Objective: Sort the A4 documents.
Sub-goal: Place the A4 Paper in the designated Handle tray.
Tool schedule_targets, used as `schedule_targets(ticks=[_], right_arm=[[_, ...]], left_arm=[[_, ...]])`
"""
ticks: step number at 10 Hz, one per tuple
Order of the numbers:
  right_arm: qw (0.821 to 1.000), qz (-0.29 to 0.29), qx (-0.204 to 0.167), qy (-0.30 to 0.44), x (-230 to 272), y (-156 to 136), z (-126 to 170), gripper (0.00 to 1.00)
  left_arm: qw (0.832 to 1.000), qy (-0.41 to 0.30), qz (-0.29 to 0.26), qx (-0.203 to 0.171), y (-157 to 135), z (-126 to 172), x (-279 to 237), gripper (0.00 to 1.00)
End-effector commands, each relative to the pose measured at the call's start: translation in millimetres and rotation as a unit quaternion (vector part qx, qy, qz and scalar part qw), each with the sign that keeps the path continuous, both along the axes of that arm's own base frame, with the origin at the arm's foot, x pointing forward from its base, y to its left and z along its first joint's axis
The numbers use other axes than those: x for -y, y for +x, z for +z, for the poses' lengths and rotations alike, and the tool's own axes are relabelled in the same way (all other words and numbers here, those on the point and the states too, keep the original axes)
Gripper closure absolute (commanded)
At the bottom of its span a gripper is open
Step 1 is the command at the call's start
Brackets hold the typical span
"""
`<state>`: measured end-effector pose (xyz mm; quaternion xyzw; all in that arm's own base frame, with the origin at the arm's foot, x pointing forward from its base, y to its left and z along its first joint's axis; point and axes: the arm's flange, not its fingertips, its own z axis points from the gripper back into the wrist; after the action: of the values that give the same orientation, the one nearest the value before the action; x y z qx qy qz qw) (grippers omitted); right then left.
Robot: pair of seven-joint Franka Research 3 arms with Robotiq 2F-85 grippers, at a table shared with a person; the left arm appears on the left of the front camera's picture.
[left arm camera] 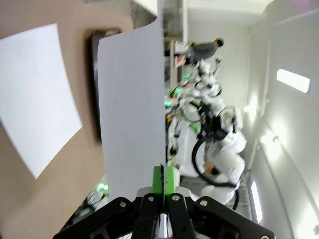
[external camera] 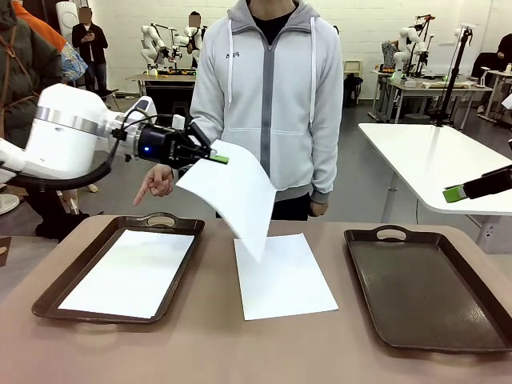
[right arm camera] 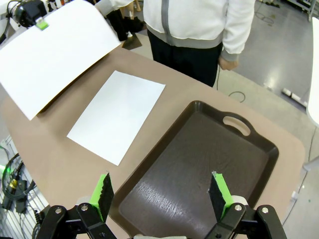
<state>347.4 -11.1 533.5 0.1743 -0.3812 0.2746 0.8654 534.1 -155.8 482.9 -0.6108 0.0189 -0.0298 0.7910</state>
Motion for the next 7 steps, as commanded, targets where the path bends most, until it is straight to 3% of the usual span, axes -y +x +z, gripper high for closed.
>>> schedule_targets(ticks=[1, 3, 7], right_arm=[[1.000, 0.002, -0.001, 0.004, -0.7, 1.3, -1.6, 0.00], [1.000, 0.002, -0.001, 0.004, -0.7, 1.3, -1.6, 0.00], [1.000, 0.002, -0.001, 0.004, -0.7, 1.3, -1.6, 0.00]], left_arm=[[0.999, 0.027, -0.023, 0.019, -7.0, 9.4, -33.5, 0.99], [0.998, 0.057, -0.016, 0.028, -7.5, 2.2, -67.1, 0.99], [0.997, 0.081, -0.008, 0.011, 1.9, -38.4, -102.3, 0.99]])
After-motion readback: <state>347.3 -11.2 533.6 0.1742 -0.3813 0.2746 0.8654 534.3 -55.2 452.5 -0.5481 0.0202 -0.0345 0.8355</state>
